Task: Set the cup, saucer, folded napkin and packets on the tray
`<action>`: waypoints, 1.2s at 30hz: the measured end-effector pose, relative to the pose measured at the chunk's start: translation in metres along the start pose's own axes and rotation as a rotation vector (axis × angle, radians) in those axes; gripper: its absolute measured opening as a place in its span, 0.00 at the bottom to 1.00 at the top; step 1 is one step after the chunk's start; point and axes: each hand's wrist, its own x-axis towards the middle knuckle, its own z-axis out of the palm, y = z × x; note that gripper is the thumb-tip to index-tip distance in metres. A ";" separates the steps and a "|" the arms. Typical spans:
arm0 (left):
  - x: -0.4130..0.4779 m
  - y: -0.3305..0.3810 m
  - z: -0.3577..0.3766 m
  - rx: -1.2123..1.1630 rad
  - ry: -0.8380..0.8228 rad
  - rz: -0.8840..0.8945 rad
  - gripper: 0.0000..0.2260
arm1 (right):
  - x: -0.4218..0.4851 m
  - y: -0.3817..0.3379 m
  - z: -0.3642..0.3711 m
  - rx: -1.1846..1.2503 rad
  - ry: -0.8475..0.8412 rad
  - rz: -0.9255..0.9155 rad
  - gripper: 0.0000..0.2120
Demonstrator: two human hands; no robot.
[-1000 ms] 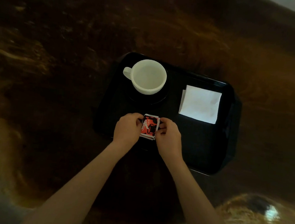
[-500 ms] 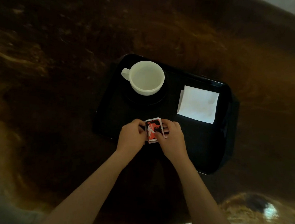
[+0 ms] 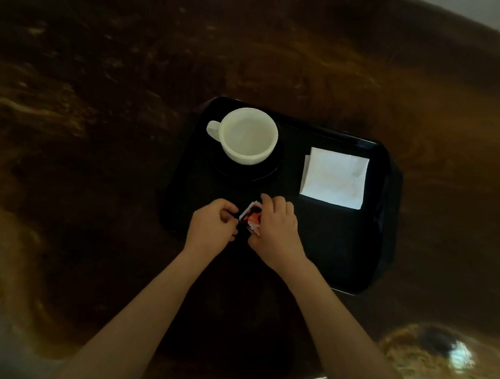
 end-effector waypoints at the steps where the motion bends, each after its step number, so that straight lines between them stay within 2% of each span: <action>1: 0.001 0.000 0.001 0.021 0.001 0.013 0.09 | 0.001 0.004 -0.004 -0.013 -0.046 -0.049 0.39; 5: 0.003 -0.001 0.003 0.084 0.000 0.054 0.08 | 0.003 0.019 -0.016 -0.090 -0.161 -0.168 0.39; 9: 0.005 0.001 0.008 0.130 0.014 0.094 0.07 | 0.003 0.028 -0.019 -0.093 -0.194 -0.209 0.39; 17: 0.007 0.002 0.018 0.098 -0.024 0.091 0.08 | -0.008 0.032 -0.003 -0.031 0.015 -0.087 0.36; 24: 0.007 0.003 0.017 0.124 -0.056 0.135 0.08 | -0.009 0.034 0.000 0.003 0.032 -0.075 0.35; 31: -0.001 0.016 0.016 0.354 -0.066 0.216 0.04 | -0.016 0.037 -0.018 -0.029 -0.033 -0.079 0.30; 36: -0.017 0.040 0.009 0.531 -0.067 0.190 0.07 | -0.021 0.037 -0.040 -0.005 -0.162 -0.003 0.36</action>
